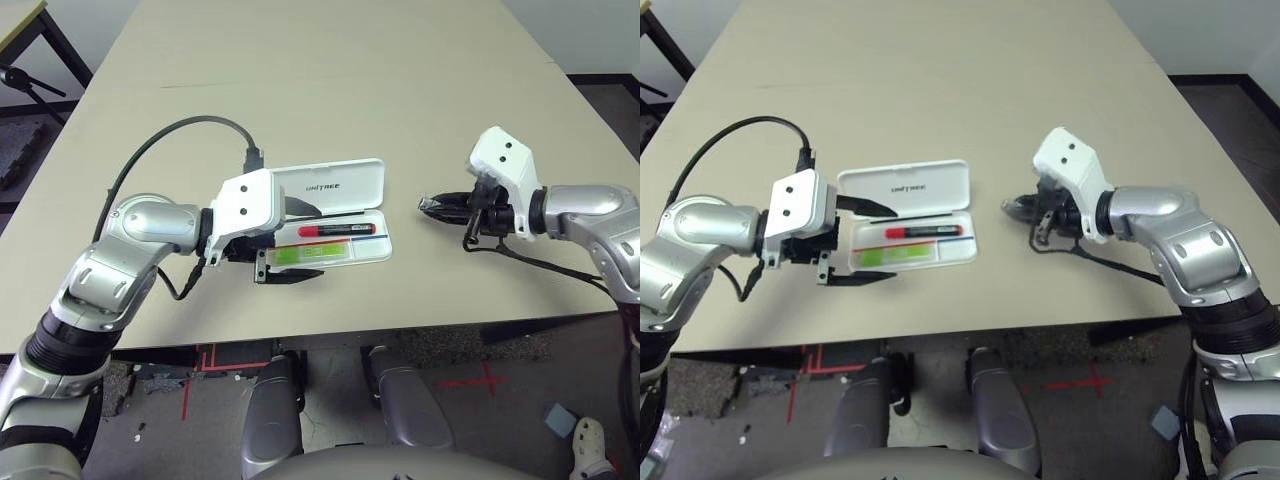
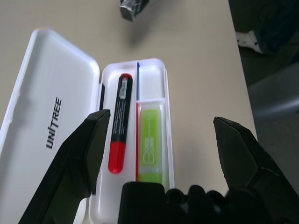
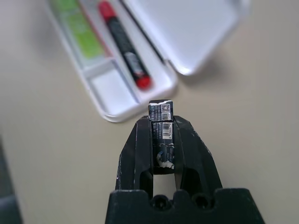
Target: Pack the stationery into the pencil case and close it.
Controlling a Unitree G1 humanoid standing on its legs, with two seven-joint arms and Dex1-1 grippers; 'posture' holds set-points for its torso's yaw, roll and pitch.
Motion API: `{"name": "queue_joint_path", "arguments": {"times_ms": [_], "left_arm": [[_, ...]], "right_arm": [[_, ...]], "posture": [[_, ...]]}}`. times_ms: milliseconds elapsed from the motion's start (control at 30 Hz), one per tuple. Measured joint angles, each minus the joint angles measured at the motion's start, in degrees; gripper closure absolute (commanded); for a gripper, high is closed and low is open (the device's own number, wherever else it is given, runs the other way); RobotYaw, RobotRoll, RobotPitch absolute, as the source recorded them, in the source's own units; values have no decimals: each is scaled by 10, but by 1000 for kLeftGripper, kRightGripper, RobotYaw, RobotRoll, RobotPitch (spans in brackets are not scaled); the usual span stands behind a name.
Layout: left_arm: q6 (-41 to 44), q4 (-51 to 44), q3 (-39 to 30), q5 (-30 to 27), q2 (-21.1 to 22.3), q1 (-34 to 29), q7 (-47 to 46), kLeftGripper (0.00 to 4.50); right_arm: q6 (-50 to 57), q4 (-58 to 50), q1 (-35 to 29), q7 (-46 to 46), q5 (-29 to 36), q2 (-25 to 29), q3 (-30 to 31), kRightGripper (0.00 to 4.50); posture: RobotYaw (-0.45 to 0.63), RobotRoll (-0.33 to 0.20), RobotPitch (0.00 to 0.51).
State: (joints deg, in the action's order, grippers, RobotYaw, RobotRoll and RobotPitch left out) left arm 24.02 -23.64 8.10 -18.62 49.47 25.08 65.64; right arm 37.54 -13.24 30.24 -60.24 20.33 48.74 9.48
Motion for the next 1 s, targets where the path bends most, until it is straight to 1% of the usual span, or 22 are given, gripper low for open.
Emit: {"name": "queue_joint_path", "arguments": {"times_ms": [67, 267, 400, 567, 767, 1000], "left_arm": [[-2, 1, -9, 0, 10, -11, 0, 0], [1, 0, -32, -5, 11, -14, -1, 0], [1, -1, -34, -4, 12, -19, -3, 0], [1, -1, -34, -4, 12, -21, -9, 0], [0, -1, -34, -4, 12, -22, -13, 0], [0, -1, -34, -4, 12, -25, -13, 0]], "right_arm": [[-13, 0, 9, -23, 1, -4, 10, 4173], [-44, 6, 31, -66, -4, -31, 41, 4173], [-74, 34, 46, -80, -27, -56, 69, 4173], [-127, 91, 61, -87, -76, -82, 103, 4173], [-150, 113, 67, -86, -105, -115, 118, 4173], [-152, 116, 67, -85, -122, -135, 124, 4173]], "posture": [[-140, 0, 189], [-122, 0, 183], [-116, 0, 179], [-113, 0, 179], [-114, 0, 180], [-115, 0, 186]]}}
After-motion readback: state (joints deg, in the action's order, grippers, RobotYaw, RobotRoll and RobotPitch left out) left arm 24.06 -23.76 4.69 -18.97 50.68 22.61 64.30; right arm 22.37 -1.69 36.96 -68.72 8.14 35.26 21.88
